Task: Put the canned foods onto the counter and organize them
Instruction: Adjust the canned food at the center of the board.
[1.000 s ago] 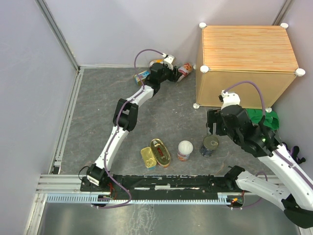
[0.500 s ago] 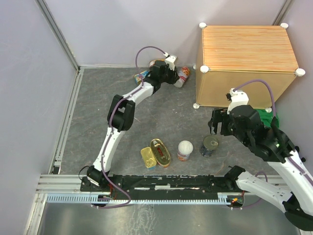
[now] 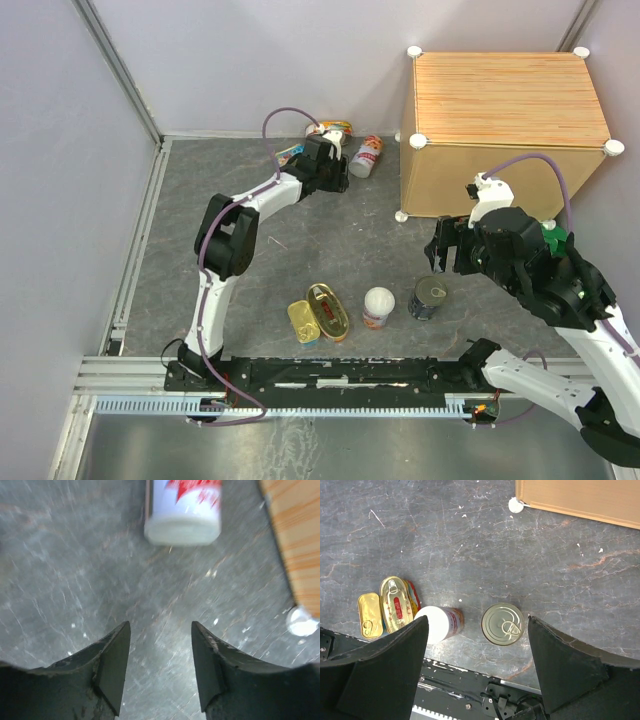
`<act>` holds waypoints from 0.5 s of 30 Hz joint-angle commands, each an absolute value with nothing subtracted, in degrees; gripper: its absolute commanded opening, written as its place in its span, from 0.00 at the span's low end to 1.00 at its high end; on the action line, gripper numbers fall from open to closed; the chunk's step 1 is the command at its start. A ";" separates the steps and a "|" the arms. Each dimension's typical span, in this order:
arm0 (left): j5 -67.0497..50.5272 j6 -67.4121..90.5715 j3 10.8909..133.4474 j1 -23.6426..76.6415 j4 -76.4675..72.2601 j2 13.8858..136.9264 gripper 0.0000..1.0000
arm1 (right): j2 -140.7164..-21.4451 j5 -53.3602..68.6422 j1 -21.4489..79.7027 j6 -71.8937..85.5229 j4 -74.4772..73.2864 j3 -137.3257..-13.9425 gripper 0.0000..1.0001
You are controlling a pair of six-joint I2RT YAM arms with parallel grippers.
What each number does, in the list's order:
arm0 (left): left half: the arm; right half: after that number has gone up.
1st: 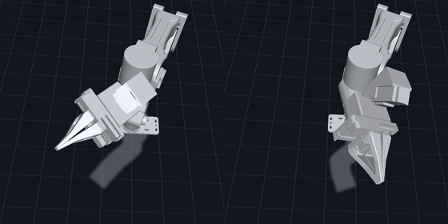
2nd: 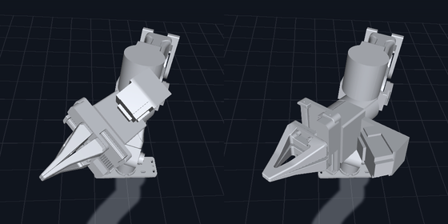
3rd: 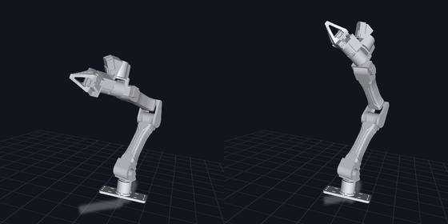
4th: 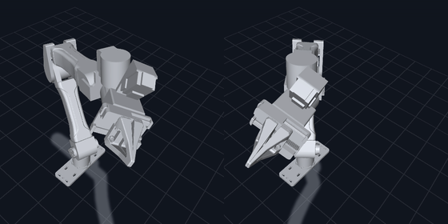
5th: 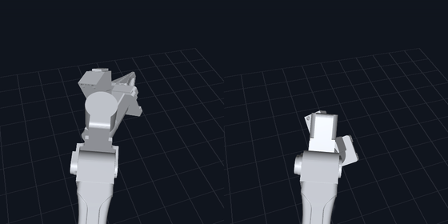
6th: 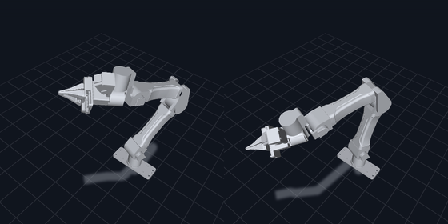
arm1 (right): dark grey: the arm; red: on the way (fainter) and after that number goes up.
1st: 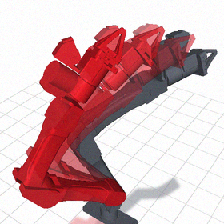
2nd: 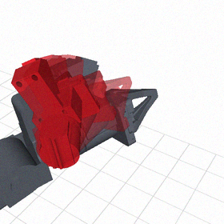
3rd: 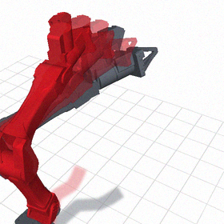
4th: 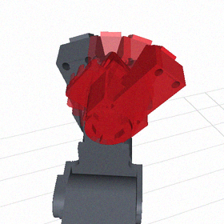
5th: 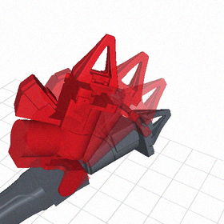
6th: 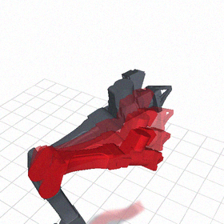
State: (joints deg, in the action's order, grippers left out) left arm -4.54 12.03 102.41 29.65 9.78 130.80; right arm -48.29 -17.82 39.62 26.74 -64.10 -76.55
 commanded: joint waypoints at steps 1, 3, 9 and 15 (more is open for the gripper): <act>-3.04 16.46 104.61 30.51 0.34 124.03 0.62 | -48.81 -16.68 39.38 27.42 -64.25 -79.21 0.88; -4.67 17.10 105.57 30.63 -1.78 124.65 0.68 | -49.01 -16.37 39.43 27.43 -64.33 -79.35 0.95; -6.79 17.97 115.28 30.68 -3.18 133.53 0.77 | -50.12 -16.70 39.40 26.52 -64.85 -80.71 0.96; -2.95 19.09 125.25 30.67 -3.48 144.60 0.99 | -51.22 -16.63 39.39 24.59 -64.26 -81.01 0.96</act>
